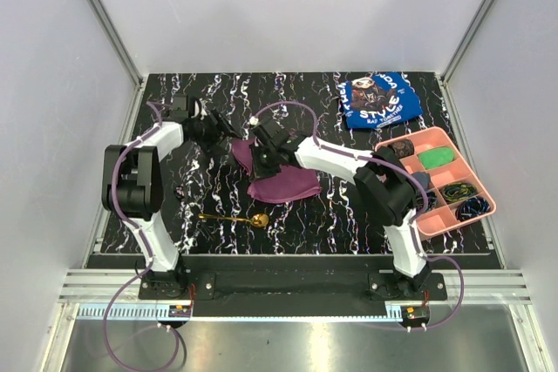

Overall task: Fold the napkin into a case and place the utensils inside
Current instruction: Pick up the upper triangle-folded napkin from the center of the board.

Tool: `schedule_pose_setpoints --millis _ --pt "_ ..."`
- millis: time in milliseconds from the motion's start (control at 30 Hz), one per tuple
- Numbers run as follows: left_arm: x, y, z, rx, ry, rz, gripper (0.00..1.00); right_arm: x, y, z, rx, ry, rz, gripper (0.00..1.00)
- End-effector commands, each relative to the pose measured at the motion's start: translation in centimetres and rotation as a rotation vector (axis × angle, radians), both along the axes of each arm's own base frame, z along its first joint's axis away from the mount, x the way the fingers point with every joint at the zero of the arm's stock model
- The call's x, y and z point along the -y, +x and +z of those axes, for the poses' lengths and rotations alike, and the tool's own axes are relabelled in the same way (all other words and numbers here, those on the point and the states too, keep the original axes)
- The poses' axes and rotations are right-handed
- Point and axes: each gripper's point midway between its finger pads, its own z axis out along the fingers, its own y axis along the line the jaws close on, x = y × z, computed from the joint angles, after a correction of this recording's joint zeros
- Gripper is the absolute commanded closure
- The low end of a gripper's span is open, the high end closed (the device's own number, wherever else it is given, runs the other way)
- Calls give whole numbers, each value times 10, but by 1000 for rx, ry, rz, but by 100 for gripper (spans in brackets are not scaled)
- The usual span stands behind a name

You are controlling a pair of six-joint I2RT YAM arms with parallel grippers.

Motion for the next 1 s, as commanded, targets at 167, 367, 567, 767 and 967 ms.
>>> schedule_pose_setpoints --millis 167,367,567,767,967 --pt "-1 24 -4 48 52 -16 29 0 12 64 55 192 -5 100" --pt "10 31 -7 56 62 -36 33 2 10 57 38 202 -10 100" --pt "13 22 -25 -6 63 -19 39 5 13 60 43 221 -17 100" --pt "11 22 -29 -14 73 11 40 10 15 65 47 240 -22 100" --pt "8 17 -31 -21 91 21 38 15 17 68 44 252 -25 100"
